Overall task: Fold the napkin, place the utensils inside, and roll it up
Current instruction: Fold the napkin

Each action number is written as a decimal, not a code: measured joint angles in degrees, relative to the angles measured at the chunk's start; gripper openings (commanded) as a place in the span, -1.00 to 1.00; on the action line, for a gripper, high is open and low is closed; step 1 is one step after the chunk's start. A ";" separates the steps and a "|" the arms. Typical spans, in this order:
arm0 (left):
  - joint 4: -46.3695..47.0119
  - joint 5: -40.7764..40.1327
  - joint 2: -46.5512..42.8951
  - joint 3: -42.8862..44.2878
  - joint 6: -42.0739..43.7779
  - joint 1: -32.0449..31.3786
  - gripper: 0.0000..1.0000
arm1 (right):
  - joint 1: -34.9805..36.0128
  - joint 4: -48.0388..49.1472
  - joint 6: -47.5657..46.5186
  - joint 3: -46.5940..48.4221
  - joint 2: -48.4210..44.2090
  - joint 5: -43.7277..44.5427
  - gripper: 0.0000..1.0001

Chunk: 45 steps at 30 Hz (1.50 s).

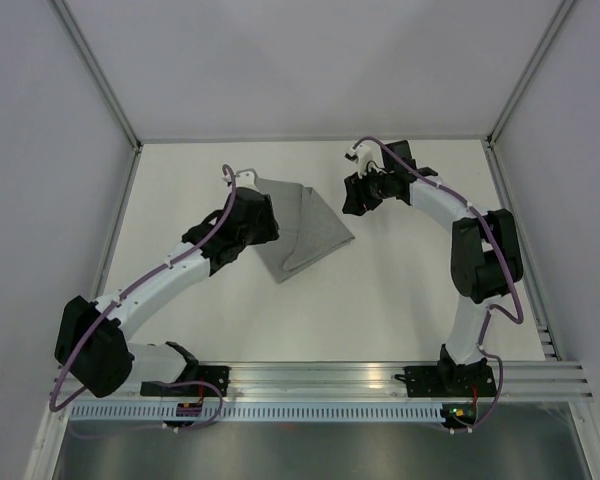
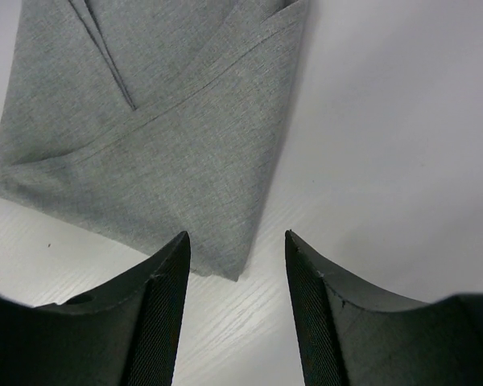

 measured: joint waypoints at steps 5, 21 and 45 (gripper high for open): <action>-1.14 -0.17 2.49 -2.86 -4.35 7.52 -0.41 | 0.37 -0.09 0.57 3.98 5.29 2.62 -0.03; 0.61 3.76 19.61 -4.74 -11.43 22.29 -0.95 | 0.46 -1.53 5.64 14.05 14.93 13.49 -0.54; -1.20 8.41 38.34 16.15 -9.18 22.27 -0.95 | 4.79 0.76 0.72 -2.21 7.85 18.16 -0.61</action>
